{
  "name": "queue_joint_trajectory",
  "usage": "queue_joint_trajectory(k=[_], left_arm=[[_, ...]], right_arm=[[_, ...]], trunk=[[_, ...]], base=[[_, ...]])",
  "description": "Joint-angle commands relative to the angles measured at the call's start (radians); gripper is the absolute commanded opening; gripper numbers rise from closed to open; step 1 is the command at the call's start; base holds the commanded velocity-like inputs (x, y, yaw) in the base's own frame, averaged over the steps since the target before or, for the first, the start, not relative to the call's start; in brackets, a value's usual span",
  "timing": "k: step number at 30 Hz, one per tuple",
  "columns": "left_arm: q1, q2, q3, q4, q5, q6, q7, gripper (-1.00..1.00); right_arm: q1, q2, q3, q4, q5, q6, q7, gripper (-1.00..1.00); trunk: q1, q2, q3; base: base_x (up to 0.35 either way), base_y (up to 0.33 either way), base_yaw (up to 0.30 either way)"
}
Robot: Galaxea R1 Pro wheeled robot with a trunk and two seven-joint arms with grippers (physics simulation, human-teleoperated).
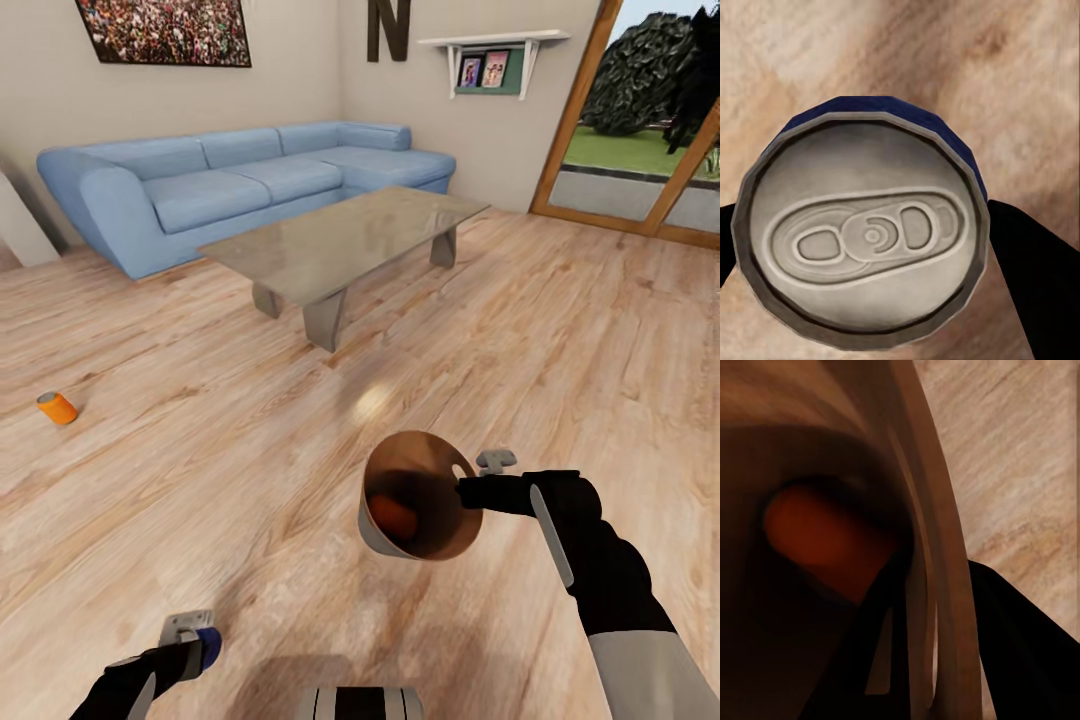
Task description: Put the three can of soda from the living room inside the tash can in the kitchen.
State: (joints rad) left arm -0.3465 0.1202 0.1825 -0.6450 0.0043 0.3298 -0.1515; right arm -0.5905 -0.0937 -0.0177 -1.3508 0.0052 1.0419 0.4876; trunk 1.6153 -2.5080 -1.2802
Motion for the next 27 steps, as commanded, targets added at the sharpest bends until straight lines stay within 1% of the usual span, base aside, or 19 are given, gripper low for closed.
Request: queue_joint_trajectory(k=[1,3,4,5,8,9,11,12,13,14,15,16,19,20,21,22,23,25,27], left_arm=[[-0.006,0.000,0.000,-0.001,0.000,0.003,-0.001,-1.00],[-0.036,0.002,0.000,-0.003,0.001,0.030,-0.002,-1.00],[-0.063,0.004,0.000,-0.002,0.002,0.059,-0.004,-1.00],[-0.117,0.009,-0.001,0.000,0.002,0.103,-0.008,-1.00],[-0.152,0.010,-0.002,-0.002,-0.001,0.124,-0.014,-1.00],[-0.176,0.011,-0.003,-0.003,0.000,0.150,-0.019,-1.00],[-0.204,0.012,-0.003,-0.004,0.001,0.185,-0.027,-1.00],[-0.232,0.012,-0.004,-0.005,0.001,0.218,-0.041,-1.00],[-0.247,0.013,-0.004,-0.006,0.001,0.231,-0.050,-1.00],[-0.277,0.013,-0.005,-0.006,-0.001,0.254,-0.069,-1.00],[-0.292,0.014,-0.005,-0.006,-0.002,0.266,-0.078,-1.00],[-0.326,0.015,-0.006,-0.006,-0.003,0.294,-0.092,-1.00],[-0.393,0.016,-0.006,-0.007,-0.005,0.361,-0.112,-1.00],[-0.425,0.017,-0.007,-0.007,-0.006,0.385,-0.124,-1.00],[-0.486,0.021,-0.007,-0.014,-0.007,0.431,-0.157,-1.00],[-0.501,0.024,-0.007,-0.016,-0.008,0.444,-0.168,-1.00],[-0.531,0.031,-0.007,-0.022,-0.008,0.468,-0.194,-1.00],[-0.563,0.038,-0.008,-0.028,-0.008,0.491,-0.225,-1.00],[-0.633,0.050,-0.009,-0.035,-0.010,0.528,-0.289,-1.00]], right_arm=[[0.000,0.000,0.001,-0.001,-0.028,0.005,-0.004,-1.00],[0.000,0.000,0.002,-0.001,-0.028,0.005,-0.004,-1.00],[0.000,0.000,0.003,0.000,-0.027,0.005,-0.004,-1.00],[0.000,0.000,0.003,0.001,-0.027,0.005,-0.004,-1.00],[0.000,0.000,0.004,0.002,-0.026,0.005,-0.004,-1.00],[0.000,0.000,0.004,0.003,-0.025,0.005,-0.004,-1.00],[0.000,-0.001,0.003,0.005,-0.023,0.005,-0.004,-1.00],[0.000,-0.003,0.003,0.009,-0.022,0.005,-0.004,-1.00],[0.000,-0.005,0.002,0.010,-0.022,0.005,-0.004,-1.00],[0.000,-0.013,0.003,0.011,-0.022,0.005,-0.004,-1.00],[0.000,-0.018,0.004,0.011,-0.022,0.005,-0.004,-1.00],[0.000,-0.028,0.006,0.012,-0.023,0.005,-0.004,-1.00],[-0.001,-0.043,0.008,0.014,-0.023,0.005,-0.003,-1.00],[-0.002,-0.048,0.008,0.016,-0.023,0.005,-0.003,-1.00],[-0.005,-0.059,0.009,0.038,-0.022,0.005,-0.003,-1.00],[-0.006,-0.062,0.009,0.047,-0.022,0.005,-0.003,-1.00],[-0.008,-0.070,0.010,0.067,-0.022,0.005,-0.003,-1.00],[-0.011,-0.079,0.012,0.094,-0.022,0.005,-0.003,-1.00],[-0.042,-0.090,0.020,0.167,-0.022,0.005,-0.002,-1.00]], trunk=[[0.000,0.000,0.004],[-0.001,0.001,0.012],[-0.002,0.001,0.016],[-0.002,0.001,0.019],[-0.004,0.002,0.031],[-0.004,0.002,0.035],[-0.005,0.003,0.043],[-0.005,0.003,0.047],[-0.006,0.003,0.050],[-0.006,0.003,0.054],[-0.007,0.004,0.058],[-0.007,0.004,0.062],[-0.009,0.004,0.074],[-0.009,0.005,0.077],[-0.009,0.005,0.081],[-0.010,0.005,0.085],[-0.010,0.005,0.089],[-0.011,0.006,0.097],[-0.012,0.006,0.105]], base=[[0.000,0.000,0.000],[0.000,0.000,0.000],[0.000,0.000,0.000],[0.000,0.000,0.000],[0.000,0.000,0.000],[0.000,0.000,0.000],[0.000,0.000,0.000],[0.000,0.000,0.000],[0.000,0.000,0.000],[0.000,0.000,0.000],[0.000,0.000,0.000],[0.000,0.000,0.000],[0.000,0.000,0.000],[0.000,0.000,0.000],[0.000,0.000,0.000],[0.000,0.000,0.000],[0.000,0.000,0.000],[0.000,0.000,0.000],[0.000,0.000,0.000]])
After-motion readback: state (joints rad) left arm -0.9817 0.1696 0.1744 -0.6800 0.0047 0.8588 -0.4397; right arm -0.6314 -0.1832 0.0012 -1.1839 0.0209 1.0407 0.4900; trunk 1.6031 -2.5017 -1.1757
